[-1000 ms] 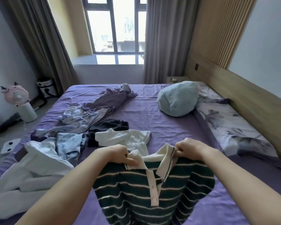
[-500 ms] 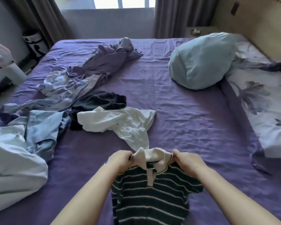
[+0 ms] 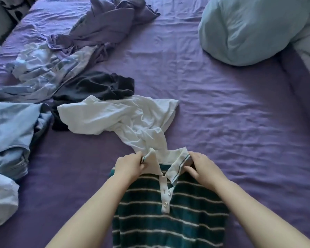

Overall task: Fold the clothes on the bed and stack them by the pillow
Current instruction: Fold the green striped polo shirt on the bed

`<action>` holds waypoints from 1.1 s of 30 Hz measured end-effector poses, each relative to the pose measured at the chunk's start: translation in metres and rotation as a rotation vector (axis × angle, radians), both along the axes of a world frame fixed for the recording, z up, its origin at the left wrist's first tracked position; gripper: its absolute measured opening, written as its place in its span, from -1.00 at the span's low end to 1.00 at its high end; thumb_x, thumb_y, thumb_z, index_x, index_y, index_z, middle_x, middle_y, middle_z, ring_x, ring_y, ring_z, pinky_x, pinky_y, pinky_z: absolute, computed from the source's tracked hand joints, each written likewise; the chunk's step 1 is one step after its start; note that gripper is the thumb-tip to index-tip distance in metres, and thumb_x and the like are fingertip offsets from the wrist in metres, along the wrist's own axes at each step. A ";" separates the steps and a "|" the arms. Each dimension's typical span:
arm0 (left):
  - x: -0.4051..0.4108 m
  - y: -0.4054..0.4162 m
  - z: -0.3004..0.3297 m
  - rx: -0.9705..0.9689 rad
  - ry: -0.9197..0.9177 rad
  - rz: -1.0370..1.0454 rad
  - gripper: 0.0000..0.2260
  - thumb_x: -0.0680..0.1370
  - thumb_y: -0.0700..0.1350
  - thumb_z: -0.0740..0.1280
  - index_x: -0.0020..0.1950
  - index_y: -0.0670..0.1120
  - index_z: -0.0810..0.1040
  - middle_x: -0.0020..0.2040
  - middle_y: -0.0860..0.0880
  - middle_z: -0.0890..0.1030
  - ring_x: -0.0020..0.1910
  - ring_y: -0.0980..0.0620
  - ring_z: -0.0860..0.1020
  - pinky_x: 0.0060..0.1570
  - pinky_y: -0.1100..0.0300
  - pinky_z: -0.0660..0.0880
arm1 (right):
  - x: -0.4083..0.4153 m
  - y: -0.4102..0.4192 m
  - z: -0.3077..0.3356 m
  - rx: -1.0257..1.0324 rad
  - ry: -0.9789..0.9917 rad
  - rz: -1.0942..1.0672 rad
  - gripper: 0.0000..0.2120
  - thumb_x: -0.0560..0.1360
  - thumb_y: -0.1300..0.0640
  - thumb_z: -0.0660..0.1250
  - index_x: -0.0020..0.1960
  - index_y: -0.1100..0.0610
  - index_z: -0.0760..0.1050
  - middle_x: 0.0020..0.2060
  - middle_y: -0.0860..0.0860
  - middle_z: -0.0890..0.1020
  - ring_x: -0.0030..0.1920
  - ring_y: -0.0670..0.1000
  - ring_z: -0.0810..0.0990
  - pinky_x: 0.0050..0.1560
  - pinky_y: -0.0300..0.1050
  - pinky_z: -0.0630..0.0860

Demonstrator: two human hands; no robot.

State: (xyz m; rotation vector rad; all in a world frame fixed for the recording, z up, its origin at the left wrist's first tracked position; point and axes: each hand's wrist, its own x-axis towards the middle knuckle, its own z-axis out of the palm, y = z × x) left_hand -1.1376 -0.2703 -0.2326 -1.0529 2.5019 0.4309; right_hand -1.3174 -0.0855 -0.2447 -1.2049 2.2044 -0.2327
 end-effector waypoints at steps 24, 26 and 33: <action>0.007 0.058 0.000 -0.042 0.269 -0.345 -0.82 0.30 -0.21 0.50 -0.16 -0.11 0.56 -0.26 -0.08 0.55 -0.32 -0.14 0.54 -0.42 0.13 0.33 | 0.079 0.022 0.005 -0.174 0.258 0.077 -0.67 0.28 0.15 0.50 0.04 0.03 0.59 -0.29 -0.01 0.60 -0.34 0.06 0.58 -0.42 -0.10 0.48; 0.004 0.079 -0.005 0.107 0.200 -0.198 -0.86 0.53 -0.09 0.28 0.07 -0.02 0.55 -0.02 -0.04 0.58 -0.04 -0.11 0.56 -0.19 0.10 0.41 | 0.097 0.020 0.001 -0.140 0.135 0.004 -0.80 0.50 0.04 0.30 0.11 0.00 0.55 -0.14 -0.01 0.62 -0.15 0.07 0.60 -0.25 -0.06 0.51; 0.008 0.090 -0.018 0.256 0.169 -0.106 -0.69 0.57 -0.04 0.22 0.32 0.16 0.44 0.21 0.01 0.46 0.17 -0.04 0.47 0.06 0.12 0.44 | 0.115 0.022 -0.015 -0.120 0.127 -0.136 -0.77 0.59 -0.01 0.14 0.13 0.01 0.51 -0.09 0.00 0.56 -0.09 0.07 0.52 -0.25 -0.11 0.31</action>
